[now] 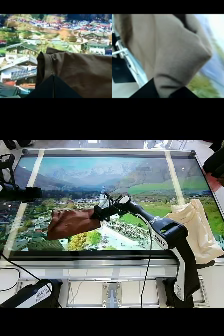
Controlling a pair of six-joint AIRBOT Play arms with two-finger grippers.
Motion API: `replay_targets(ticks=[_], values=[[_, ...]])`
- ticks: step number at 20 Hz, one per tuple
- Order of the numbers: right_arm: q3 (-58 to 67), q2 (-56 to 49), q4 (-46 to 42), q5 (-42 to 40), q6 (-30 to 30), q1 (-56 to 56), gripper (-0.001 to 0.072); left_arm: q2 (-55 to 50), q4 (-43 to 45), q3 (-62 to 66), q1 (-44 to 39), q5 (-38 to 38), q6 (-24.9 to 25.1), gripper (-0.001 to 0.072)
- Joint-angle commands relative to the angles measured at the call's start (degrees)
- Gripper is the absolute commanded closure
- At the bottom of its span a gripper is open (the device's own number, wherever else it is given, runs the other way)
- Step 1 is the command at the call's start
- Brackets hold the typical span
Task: Fold the shirts.
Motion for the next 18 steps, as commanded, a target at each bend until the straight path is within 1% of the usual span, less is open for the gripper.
replay_targets(ticks=[1, 3, 6, 11, 13, 16, 17, 18], values=[[6.1, 0.81, 3.28, 5.6, -4.72, -1.31, 0.0695, -0.04, 0.02, -0.02, 0.07, -0.81, 0.2, 0.0694], [11.78, 2.67, -2.12, 10.88, -4.26, -5.62, 0.0695, -0.04, 0.0, -0.02, 0.07, -0.81, 0.17, 0.0694], [17.66, 7.93, -15.39, 17.57, 1.49, -14.75, 0.0695, -0.04, 0.0, -0.02, 0.07, -0.81, 0.17, 0.0694], [18.12, 21.84, -33.9, 23.32, 6.54, -32.2, 0.0695, -0.04, -0.02, -0.02, 0.07, -0.81, 0.13, 0.0694], [18.12, 27.21, -37.11, 26.34, 6.54, -39.74, 0.0696, -0.04, -0.04, -0.02, 0.04, -0.81, 0.09, 0.0694], [17.31, 34.88, -42.23, 36.26, 6.14, -50.18, 0.0696, -0.04, -0.48, -0.02, 0.04, -0.79, -0.07, 0.0694], [15.5, 37.92, -45.13, 39.1, 5.9, -53.11, 0.0697, -0.04, -0.46, -0.02, -0.13, -0.81, -0.04, 0.0695], [12.22, 41.97, -47.98, 40.26, 5.22, -56.33, 0.0697, -0.04, -0.48, -0.02, -0.13, -0.81, -0.04, 0.0694]])
